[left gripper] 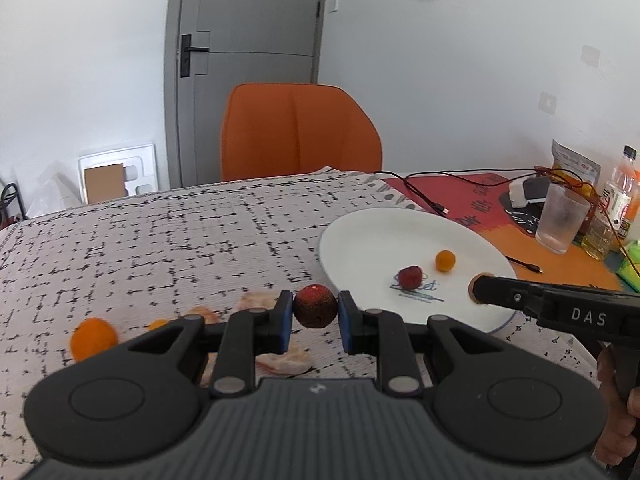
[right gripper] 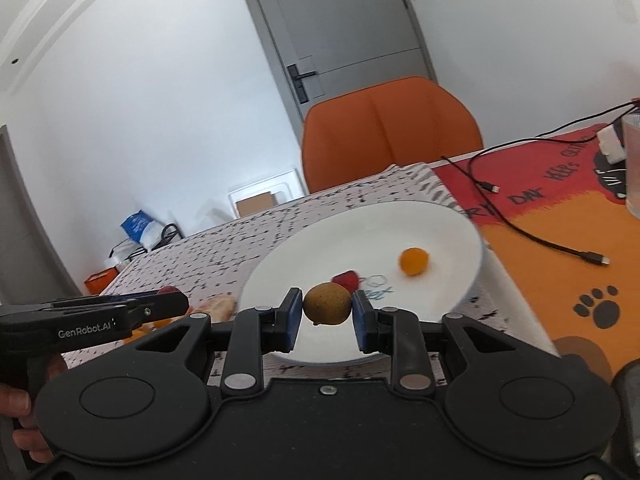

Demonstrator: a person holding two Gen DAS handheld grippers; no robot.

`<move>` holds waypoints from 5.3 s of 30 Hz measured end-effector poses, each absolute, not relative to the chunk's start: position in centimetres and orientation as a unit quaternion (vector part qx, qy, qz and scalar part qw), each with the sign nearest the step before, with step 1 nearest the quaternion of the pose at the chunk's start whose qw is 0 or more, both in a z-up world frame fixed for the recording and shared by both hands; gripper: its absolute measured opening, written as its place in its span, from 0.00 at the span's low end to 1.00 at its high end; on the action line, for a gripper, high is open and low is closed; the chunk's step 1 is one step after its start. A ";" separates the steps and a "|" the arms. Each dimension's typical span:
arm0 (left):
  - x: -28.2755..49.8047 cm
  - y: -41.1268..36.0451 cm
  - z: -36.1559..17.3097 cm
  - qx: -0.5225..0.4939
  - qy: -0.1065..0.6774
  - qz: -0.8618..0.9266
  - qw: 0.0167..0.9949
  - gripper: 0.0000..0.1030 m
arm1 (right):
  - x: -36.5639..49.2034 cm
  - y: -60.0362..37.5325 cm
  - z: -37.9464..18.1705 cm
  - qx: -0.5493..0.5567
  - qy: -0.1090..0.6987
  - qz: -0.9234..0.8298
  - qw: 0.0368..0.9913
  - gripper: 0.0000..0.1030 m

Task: Organize fruits
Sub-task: 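Place the kiwi in the white plate with the right tool while the left tool releases the plum there, then move both open tools back over the remaining fruit, then grasp a peeled pomelo segment with the right tool while the left tool grasps a large orange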

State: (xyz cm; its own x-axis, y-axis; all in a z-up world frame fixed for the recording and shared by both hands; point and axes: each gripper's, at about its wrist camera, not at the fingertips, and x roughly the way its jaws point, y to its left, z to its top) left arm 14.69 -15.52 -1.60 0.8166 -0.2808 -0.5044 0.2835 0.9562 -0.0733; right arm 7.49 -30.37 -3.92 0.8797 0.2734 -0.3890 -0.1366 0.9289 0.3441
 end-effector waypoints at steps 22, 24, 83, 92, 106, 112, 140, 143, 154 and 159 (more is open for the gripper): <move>15.7 -20.8 -0.7 0.029 0.250 -0.186 0.950 0.26 | 5.7 -32.9 -3.6 0.162 0.213 0.084 0.960 0.31; 15.7 -20.8 -0.7 0.034 0.252 -0.185 0.949 0.30 | 5.5 -33.0 -3.6 0.162 0.214 0.083 0.960 0.31; 14.3 -6.7 -5.3 -0.055 0.299 -0.040 0.952 0.78 | 7.9 -21.8 -2.3 0.084 0.232 0.169 0.954 0.96; 14.2 -5.6 -5.6 -0.077 0.306 -0.070 0.946 0.37 | 9.1 -18.9 -2.7 0.061 0.242 0.200 0.947 0.92; 13.3 -3.7 -4.6 -0.089 0.288 -0.078 0.950 0.35 | 11.4 -15.9 -4.1 0.031 0.283 0.211 0.935 0.58; 13.6 -3.7 -5.4 -0.096 0.306 -0.090 0.943 0.36 | 12.1 -14.9 -4.9 0.006 0.293 0.201 0.935 0.56; 12.4 -3.7 -5.0 -0.087 0.310 -0.078 0.944 0.36 | 9.1 -15.6 -5.1 -0.020 0.317 0.218 0.923 0.29; 12.6 -3.9 -5.4 -0.086 0.313 -0.079 0.943 0.36 | 9.3 -15.9 -5.2 0.001 0.322 0.222 0.920 0.36; 13.6 -4.1 -5.8 -0.082 0.311 -0.078 0.944 0.36 | 11.4 -14.9 -5.5 0.001 0.312 0.222 0.924 0.47; 13.6 -3.6 -5.7 -0.089 0.310 -0.077 0.943 0.36 | 11.9 -14.4 -5.7 -0.007 0.308 0.220 0.926 0.49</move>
